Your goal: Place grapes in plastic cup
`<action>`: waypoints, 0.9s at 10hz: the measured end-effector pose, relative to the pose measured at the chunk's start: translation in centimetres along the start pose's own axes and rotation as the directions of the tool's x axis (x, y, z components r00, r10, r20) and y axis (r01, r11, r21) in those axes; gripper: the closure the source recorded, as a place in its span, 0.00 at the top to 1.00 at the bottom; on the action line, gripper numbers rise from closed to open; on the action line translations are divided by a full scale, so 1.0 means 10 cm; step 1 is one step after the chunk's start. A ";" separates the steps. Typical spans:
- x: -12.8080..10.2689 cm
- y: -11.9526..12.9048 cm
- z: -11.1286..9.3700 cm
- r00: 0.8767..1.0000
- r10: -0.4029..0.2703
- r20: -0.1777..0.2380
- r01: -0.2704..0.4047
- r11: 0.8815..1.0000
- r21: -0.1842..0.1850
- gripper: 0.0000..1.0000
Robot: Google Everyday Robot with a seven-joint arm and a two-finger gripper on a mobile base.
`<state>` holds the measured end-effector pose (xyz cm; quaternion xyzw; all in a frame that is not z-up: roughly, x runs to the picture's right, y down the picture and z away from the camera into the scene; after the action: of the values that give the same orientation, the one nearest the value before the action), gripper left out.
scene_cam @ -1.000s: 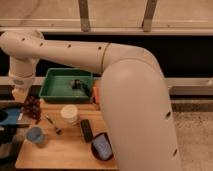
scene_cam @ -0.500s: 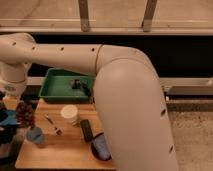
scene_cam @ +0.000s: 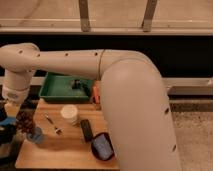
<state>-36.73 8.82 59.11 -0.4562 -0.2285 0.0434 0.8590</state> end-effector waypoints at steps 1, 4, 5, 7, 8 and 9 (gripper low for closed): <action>0.01 0.01 0.03 1.000 0.004 0.007 -0.004 1.000 -0.008 0.00; 0.04 0.01 0.14 1.000 0.012 0.024 -0.011 0.999 -0.033 0.00; 0.05 0.00 0.18 1.000 0.016 0.026 -0.015 0.999 -0.043 0.00; 0.06 -0.02 0.25 0.999 0.021 0.026 -0.020 0.998 -0.058 0.00; 0.08 -0.04 0.28 0.999 0.027 0.025 -0.026 0.997 -0.066 0.00; 0.10 -0.07 0.31 0.999 0.034 0.025 -0.032 0.997 -0.074 0.00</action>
<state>-37.24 11.10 61.49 -0.4906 -0.2339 0.0551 0.8376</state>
